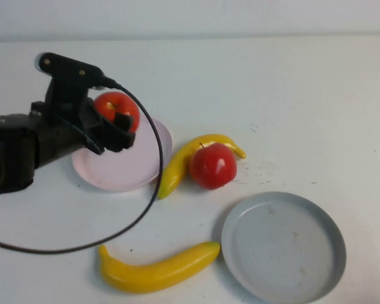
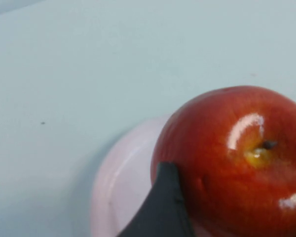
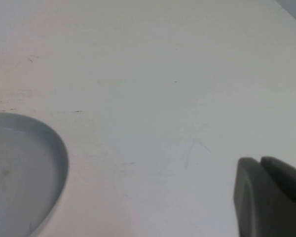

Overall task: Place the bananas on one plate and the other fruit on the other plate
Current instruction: Put one type of fruit in the left plate

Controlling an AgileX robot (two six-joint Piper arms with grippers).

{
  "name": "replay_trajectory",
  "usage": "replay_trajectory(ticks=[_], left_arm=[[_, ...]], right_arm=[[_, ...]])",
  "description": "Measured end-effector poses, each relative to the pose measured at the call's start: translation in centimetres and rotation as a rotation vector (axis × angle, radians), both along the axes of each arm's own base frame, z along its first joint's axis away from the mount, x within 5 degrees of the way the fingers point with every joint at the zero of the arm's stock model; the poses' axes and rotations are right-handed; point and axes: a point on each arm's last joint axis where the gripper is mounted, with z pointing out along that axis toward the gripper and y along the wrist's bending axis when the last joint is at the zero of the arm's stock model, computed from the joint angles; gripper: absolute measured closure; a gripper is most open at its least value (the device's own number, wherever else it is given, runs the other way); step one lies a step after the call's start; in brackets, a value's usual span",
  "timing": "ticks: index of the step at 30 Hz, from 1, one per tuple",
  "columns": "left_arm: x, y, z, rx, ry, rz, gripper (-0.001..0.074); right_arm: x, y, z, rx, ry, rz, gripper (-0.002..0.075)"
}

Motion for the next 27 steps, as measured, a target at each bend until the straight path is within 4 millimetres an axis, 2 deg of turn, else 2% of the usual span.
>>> replay_trajectory(ticks=[3,7,9,13,15,18,23,27], left_arm=[[2.1,1.3,-0.2,-0.041,0.015,0.096,0.0175],[4.5,2.6,-1.7,-0.064,0.06,0.175,0.0175],[5.0,2.7,-2.9,-0.059,0.089,0.188,0.0175],[5.5,2.4,-4.7,-0.061,0.138,0.169,0.0175],[5.5,2.2,-4.9,-0.071,0.148,0.151,0.0175],[5.5,2.1,-4.9,-0.079,0.15,0.139,0.0169],[5.6,2.4,-5.0,-0.059,0.145,0.172,0.0071],[5.6,2.5,-5.0,-0.055,0.144,0.18,0.0066]], right_arm=[[0.0,0.0,0.0,0.0,0.0,0.0,0.0741],[0.0,0.0,0.0,0.0,0.0,0.0,0.0742],[0.0,0.0,0.0,0.0,0.0,0.0,0.0741],[0.0,0.0,0.0,0.0,0.0,0.0,0.0742],[0.0,0.0,0.0,0.0,0.0,0.0,0.0742],[0.0,0.0,0.0,0.0,0.0,0.0,0.0742],[0.0,0.0,0.0,0.0,0.0,0.0,0.0741],[0.0,0.0,0.0,0.0,0.0,0.0,0.0741]])
